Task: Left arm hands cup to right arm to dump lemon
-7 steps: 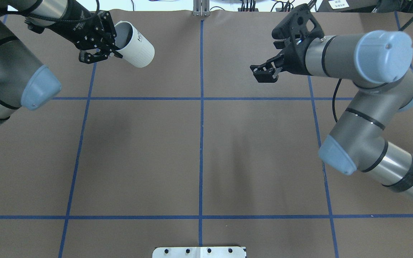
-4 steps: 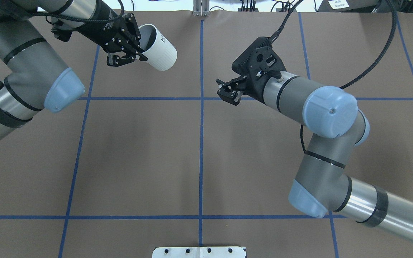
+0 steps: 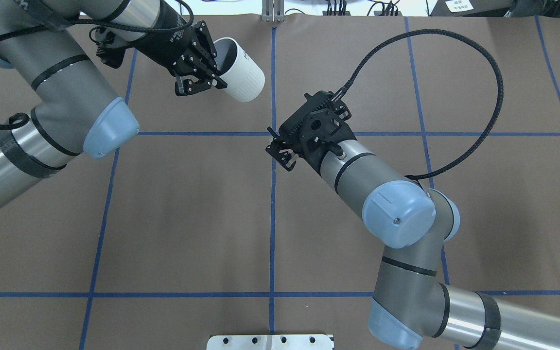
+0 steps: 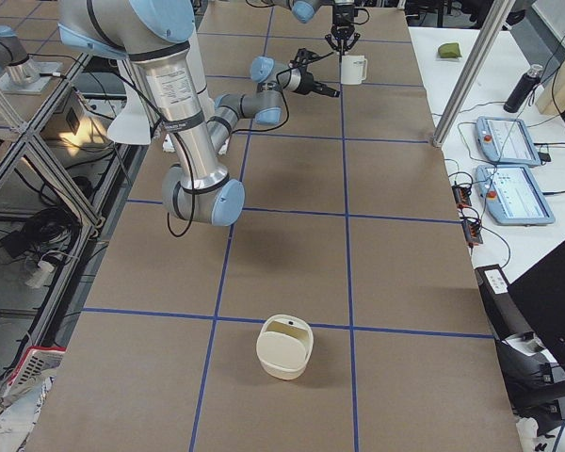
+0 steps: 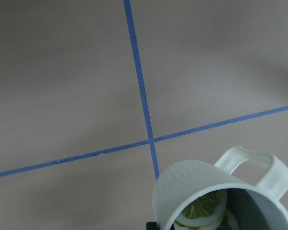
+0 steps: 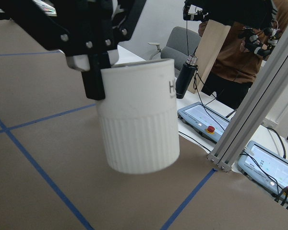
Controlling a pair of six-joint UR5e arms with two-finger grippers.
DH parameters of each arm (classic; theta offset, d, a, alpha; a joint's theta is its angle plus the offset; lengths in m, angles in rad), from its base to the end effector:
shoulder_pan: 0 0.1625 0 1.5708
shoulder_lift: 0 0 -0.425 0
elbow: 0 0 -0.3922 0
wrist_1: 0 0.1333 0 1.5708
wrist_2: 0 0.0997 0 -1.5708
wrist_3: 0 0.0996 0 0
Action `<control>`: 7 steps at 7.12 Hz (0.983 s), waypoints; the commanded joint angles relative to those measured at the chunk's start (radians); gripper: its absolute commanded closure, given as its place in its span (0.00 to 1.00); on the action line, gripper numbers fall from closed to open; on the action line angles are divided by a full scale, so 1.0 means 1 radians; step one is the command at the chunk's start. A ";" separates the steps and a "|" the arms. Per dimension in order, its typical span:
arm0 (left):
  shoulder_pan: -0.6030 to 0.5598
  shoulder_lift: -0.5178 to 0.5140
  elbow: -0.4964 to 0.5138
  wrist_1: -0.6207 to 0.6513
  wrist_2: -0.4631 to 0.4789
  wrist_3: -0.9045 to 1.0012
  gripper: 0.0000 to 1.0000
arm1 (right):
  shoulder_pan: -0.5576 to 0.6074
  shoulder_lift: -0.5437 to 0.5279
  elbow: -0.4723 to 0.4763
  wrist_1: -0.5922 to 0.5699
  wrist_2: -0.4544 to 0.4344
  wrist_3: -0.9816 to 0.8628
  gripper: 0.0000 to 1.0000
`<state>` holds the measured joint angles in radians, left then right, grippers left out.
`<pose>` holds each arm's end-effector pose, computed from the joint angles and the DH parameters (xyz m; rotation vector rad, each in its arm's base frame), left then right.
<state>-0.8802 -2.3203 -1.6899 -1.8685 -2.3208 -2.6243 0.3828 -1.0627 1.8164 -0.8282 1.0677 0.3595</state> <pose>0.3630 -0.5420 0.1112 -0.8066 1.1188 -1.2130 -0.4770 -0.3875 0.1725 1.3246 -0.7299 -0.2892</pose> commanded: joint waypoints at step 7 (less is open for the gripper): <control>0.101 -0.044 -0.011 -0.006 -0.002 -0.020 1.00 | -0.038 0.000 -0.002 -0.002 -0.078 -0.083 0.03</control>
<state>-0.7867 -2.3605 -1.7011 -1.8712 -2.3225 -2.6439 0.3472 -1.0632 1.8148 -0.8298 1.0002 0.2816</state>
